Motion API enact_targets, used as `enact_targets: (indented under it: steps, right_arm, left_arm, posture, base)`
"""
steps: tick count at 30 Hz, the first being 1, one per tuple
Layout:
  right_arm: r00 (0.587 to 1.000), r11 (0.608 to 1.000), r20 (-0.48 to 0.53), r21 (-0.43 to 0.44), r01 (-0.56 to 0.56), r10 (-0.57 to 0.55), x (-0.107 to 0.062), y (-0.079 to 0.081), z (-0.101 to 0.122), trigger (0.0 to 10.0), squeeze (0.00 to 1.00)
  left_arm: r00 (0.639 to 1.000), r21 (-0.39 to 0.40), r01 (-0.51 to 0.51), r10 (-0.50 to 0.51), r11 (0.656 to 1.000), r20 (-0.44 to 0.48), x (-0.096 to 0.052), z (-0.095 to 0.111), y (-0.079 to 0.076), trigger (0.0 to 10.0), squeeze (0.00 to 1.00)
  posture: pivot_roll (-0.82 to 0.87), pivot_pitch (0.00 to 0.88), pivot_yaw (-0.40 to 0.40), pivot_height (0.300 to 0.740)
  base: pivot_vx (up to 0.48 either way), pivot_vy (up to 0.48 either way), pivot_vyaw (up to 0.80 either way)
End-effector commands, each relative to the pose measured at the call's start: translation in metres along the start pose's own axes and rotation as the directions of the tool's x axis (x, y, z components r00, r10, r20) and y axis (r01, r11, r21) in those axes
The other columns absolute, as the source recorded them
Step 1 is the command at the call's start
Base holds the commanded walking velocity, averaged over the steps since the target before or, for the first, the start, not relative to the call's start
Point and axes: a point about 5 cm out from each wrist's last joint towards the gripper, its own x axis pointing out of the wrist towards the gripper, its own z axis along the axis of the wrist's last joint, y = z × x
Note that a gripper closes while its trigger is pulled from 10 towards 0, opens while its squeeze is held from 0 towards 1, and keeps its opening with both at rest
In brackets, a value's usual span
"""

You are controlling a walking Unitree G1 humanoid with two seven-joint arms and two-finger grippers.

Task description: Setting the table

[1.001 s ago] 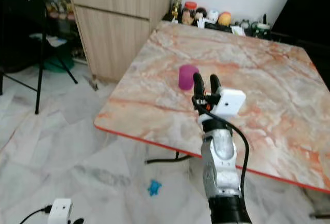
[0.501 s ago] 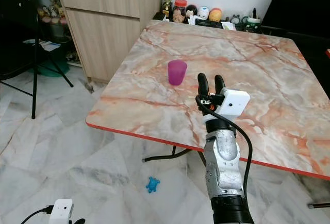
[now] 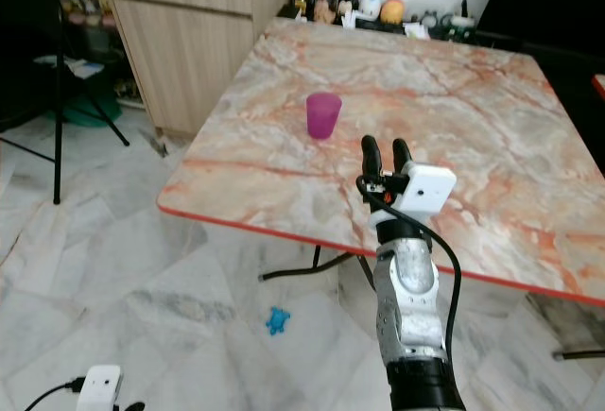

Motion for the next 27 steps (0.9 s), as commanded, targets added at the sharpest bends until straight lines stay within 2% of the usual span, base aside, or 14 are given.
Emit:
enact_targets:
  steps: [1,3,5,7,16,19,20,22,24,25,26,27]
  right_arm:
    - [1.0,1.0,0.011,-0.006,0.017,-0.017,0.0,-0.004,0.002,10.0,0.0]
    - [1.0,1.0,0.01,-0.011,0.027,-0.027,0.0,-0.005,0.002,10.0,0.0]
    - [0.999,0.999,0.008,-0.016,0.049,-0.049,0.0,-0.009,0.002,10.0,0.0]
    - [0.998,0.998,0.007,-0.02,0.054,-0.054,0.0,-0.01,0.002,10.0,0.0]
    - [0.992,0.991,-0.024,-0.046,0.123,-0.124,-0.006,-0.022,-0.005,10.0,0.0]
    - [0.97,0.968,-0.052,-0.103,0.23,-0.236,-0.019,-0.037,-0.013,10.0,0.0]
    - [0.97,0.968,-0.052,-0.103,0.23,-0.236,-0.019,-0.037,-0.013,10.0,0.0]
    - [0.93,0.92,-0.053,-0.174,0.351,-0.365,-0.041,-0.056,-0.017,10.0,0.0]
    - [0.91,0.897,-0.052,-0.202,0.393,-0.411,-0.05,-0.063,-0.018,10.0,0.0]
    - [0.891,0.875,-0.058,-0.226,0.428,-0.45,-0.061,-0.07,-0.02,10.0,0.0]
    - [0.891,0.875,-0.058,-0.226,0.428,-0.45,-0.061,-0.07,-0.02,10.0,0.0]
    - [0.87,0.852,-0.062,-0.249,0.461,-0.489,-0.074,-0.076,-0.021,10.0,0.0]
  left_arm:
    - [1.0,-0.001,-0.004,0.004,1.0,-0.018,-0.002,-0.007,0.002,10.0,0.0]
    - [1.0,0.004,-0.006,0.006,1.0,-0.02,-0.001,-0.007,-0.001,10.0,0.0]
    - [1.0,0.008,0.008,-0.008,1.0,-0.011,0.003,-0.002,-0.014,10.0,0.0]
    - [1.0,0.01,0.014,-0.014,1.0,-0.007,0.004,0.0,-0.019,10.0,0.0]
    - [1.0,0.009,0.013,-0.013,1.0,-0.003,0.004,0.0,-0.022,10.0,0.0]
    - [1.0,0.008,0.006,-0.006,1.0,-0.002,0.003,-0.001,-0.017,10.0,0.0]
    - [1.0,0.008,0.006,-0.006,1.0,-0.002,0.003,-0.001,-0.017,10.0,0.0]
    - [1.0,0.008,0.002,-0.002,1.0,-0.003,0.002,-0.002,-0.014,10.0,0.0]
    - [1.0,0.008,0.001,-0.001,1.0,-0.003,0.002,-0.002,-0.014,10.0,0.0]
    - [1.0,0.009,0.001,-0.001,1.0,-0.003,0.002,-0.003,-0.014,10.0,0.0]
    - [1.0,0.009,0.001,-0.001,1.0,-0.003,0.002,-0.003,-0.014,10.0,0.0]
    - [1.0,0.01,0.002,-0.002,1.0,-0.004,0.002,-0.003,-0.014,10.0,0.0]
  posture:
    - [0.1,0.034,-0.056,0.74]
    - [0.1,0.034,-0.055,0.74]
    - [0.1,0.034,-0.056,0.74]
    - [0.1,0.034,-0.056,0.74]
    - [0.1,0.036,-0.058,0.74]
    - [0.11,0.036,-0.061,0.74]
    - [0.11,0.036,-0.061,0.74]
    - [0.11,0.036,-0.065,0.74]
    - [0.11,0.036,-0.065,0.74]
    - [0.11,0.035,-0.066,0.74]
    - [0.11,0.035,-0.066,0.74]
    - [0.11,0.034,-0.068,0.74]
  base:
    - [0.0,0.0,0.0]
    - [0.0,0.0,0.0]
    - [0.0,0.0,0.0]
    - [0.0,0.0,0.0]
    - [0.0,0.0,0.0]
    - [0.0,0.0,0.0]
    - [0.0,0.0,0.0]
    - [0.0,0.0,0.0]
    - [0.0,0.0,0.0]
    - [0.0,0.0,0.0]
    - [0.0,0.0,0.0]
    - [0.0,0.0,0.0]
